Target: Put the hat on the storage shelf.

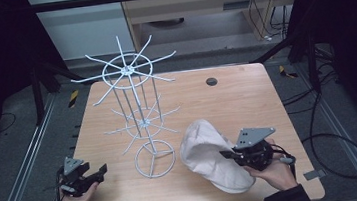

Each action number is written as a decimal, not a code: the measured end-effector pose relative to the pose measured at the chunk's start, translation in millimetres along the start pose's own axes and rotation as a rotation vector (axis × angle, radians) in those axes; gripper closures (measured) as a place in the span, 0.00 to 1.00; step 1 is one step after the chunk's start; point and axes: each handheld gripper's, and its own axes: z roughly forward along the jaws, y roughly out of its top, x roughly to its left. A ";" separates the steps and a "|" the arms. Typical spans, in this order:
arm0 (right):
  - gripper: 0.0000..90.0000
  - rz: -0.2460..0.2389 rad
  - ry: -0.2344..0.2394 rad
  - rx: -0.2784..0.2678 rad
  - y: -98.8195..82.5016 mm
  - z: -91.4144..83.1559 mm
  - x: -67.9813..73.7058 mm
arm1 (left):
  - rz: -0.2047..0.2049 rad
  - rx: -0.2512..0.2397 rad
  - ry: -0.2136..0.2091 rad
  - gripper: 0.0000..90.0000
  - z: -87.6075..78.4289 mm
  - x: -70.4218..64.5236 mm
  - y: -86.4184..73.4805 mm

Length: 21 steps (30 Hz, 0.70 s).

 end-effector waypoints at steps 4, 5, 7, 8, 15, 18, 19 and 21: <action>0.98 0.028 -0.036 -0.023 -2.0 -6.0 -3.9 | 0.000 0.000 0.000 0.34 -0.1 0.0 0.0; 0.98 0.033 -0.046 -0.032 -2.4 -7.0 -5.1 | -0.001 0.000 0.001 0.34 -0.1 0.0 0.0; 0.98 0.051 -0.066 -0.047 -3.2 -9.0 -6.6 | 0.000 0.000 0.001 0.34 -0.1 0.0 0.0; 0.98 0.057 -0.075 -0.056 -3.5 -9.9 -7.3 | 0.000 0.000 0.001 0.34 -0.2 0.1 0.0; 0.98 0.092 -0.152 -0.142 -5.6 -19.6 -11.9 | -0.003 -0.002 0.003 0.34 -0.6 0.4 0.0; 0.98 0.102 -0.185 -0.188 -5.9 -25.0 -13.0 | -0.002 -0.002 0.004 0.34 -0.4 0.0 0.1; 0.98 0.108 -0.197 -0.206 -6.1 -27.1 -13.6 | -0.001 -0.002 0.003 0.34 -0.4 -0.1 0.2; 0.98 0.116 -0.217 -0.237 -6.4 -30.6 -14.4 | -0.001 -0.002 0.003 0.34 -0.4 -0.2 0.2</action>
